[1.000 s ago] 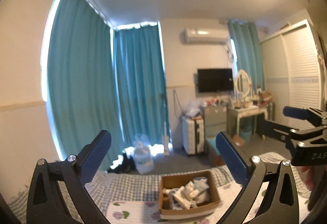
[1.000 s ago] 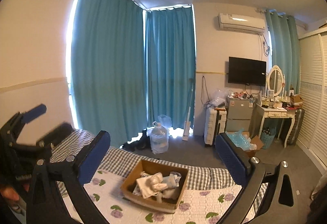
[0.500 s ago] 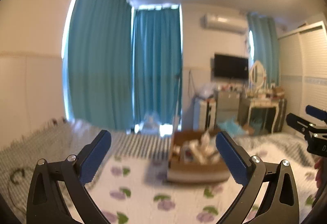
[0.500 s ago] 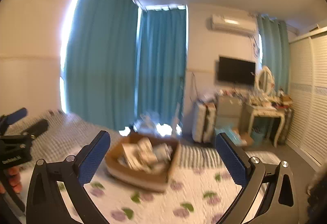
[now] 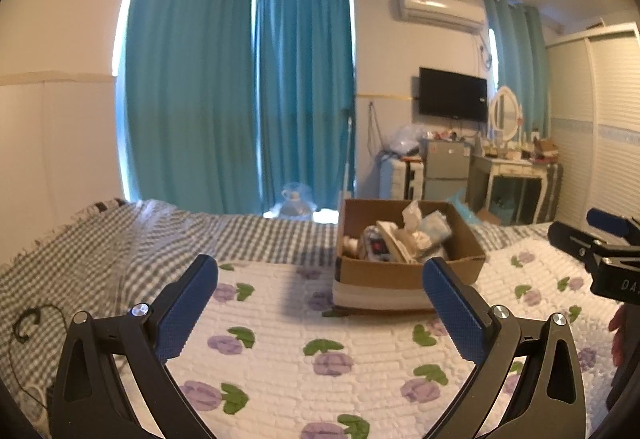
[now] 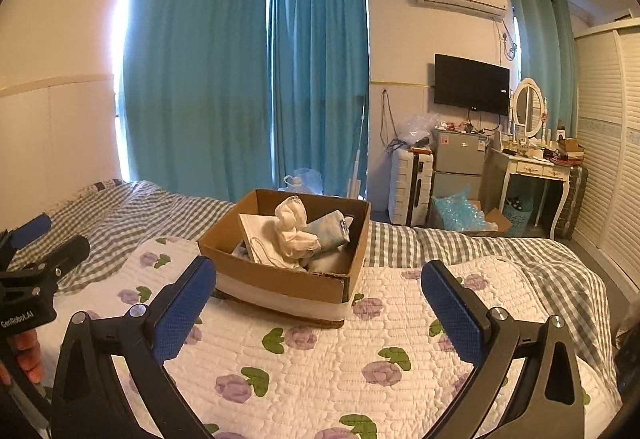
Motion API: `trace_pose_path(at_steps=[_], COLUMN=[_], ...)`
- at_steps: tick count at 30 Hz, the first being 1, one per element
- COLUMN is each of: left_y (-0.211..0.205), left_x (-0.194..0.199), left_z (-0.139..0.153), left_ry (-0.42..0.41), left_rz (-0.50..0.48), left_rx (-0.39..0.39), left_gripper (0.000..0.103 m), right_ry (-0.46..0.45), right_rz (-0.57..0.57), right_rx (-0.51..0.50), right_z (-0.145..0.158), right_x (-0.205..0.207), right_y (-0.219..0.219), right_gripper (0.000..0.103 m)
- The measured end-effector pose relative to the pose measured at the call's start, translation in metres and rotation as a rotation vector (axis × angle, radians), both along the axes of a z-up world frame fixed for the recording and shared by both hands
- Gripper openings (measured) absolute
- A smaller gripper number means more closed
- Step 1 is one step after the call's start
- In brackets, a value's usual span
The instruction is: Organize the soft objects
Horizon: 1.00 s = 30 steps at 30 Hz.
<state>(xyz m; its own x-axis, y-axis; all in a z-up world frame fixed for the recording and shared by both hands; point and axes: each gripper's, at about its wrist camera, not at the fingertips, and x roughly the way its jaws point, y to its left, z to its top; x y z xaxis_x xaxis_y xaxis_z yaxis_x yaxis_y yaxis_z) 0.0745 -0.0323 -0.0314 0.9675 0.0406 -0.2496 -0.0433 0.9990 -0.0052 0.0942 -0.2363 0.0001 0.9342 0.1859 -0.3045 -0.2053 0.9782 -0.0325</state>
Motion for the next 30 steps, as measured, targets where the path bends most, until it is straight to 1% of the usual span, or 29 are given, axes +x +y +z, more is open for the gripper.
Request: trace_pose_path(at_steps=[4,15,30], left_y=[-0.002,-0.008,-0.007], left_x=[-0.001,-0.001,-0.002], left_z=[0.001,0.0,0.0], left_ry=[0.007,0.014,0.021], left_rz=[-0.014,-0.009,-0.002], left_rx=[-0.003,0.028,0.028], left_gripper=[0.103,0.103,0.103], right_ry=[-0.005,0.0,0.018], right_rz=[-0.007,-0.002,0.009], right_rx=[-0.011,-0.034,-0.034], right_z=[-0.001,0.003,-0.001], right_x=[-0.001,-0.004,-0.004], right_y=[0.003,0.008,0.01], right_gripper=[0.103,0.103,0.103])
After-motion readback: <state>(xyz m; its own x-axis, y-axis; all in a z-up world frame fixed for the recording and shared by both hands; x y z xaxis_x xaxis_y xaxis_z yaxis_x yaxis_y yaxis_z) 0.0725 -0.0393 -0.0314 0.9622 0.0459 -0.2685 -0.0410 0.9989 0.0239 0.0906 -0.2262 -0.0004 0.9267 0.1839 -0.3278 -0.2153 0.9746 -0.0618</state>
